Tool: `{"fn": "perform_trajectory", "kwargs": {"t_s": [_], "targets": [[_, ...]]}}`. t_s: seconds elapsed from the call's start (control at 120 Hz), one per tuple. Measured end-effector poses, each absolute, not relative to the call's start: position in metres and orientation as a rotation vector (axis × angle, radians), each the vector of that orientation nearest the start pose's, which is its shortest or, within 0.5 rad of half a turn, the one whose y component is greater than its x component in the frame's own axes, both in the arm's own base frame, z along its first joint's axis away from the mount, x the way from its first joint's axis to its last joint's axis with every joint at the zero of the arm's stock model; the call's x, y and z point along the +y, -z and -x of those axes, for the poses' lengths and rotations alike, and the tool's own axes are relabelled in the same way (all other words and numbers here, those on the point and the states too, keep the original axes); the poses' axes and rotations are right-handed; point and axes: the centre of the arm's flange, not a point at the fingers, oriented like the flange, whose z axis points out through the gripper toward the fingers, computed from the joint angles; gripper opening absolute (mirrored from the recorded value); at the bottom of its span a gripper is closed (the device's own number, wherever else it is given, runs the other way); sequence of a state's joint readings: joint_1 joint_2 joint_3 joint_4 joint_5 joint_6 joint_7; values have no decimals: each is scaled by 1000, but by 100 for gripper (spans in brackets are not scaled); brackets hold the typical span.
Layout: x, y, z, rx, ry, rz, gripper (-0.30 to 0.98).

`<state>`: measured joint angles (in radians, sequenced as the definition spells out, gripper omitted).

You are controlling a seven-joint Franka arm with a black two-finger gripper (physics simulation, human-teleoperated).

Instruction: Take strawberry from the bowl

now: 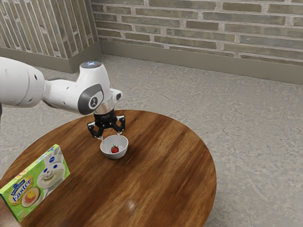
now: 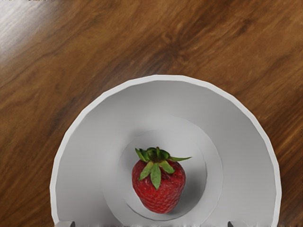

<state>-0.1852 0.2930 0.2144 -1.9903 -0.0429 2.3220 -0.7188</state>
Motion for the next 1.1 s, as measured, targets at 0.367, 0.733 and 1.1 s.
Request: {"fn": "perform_trajectory", "kwargs": {"t_s": [0.367, 0.733, 1.1], "targets": [[10, -302, -603, -1093, 42, 2915, 38], [11, -290, -615, -1034, 56, 2927, 38], [27, -280, -625, -992, 79, 2931, 37]]}}
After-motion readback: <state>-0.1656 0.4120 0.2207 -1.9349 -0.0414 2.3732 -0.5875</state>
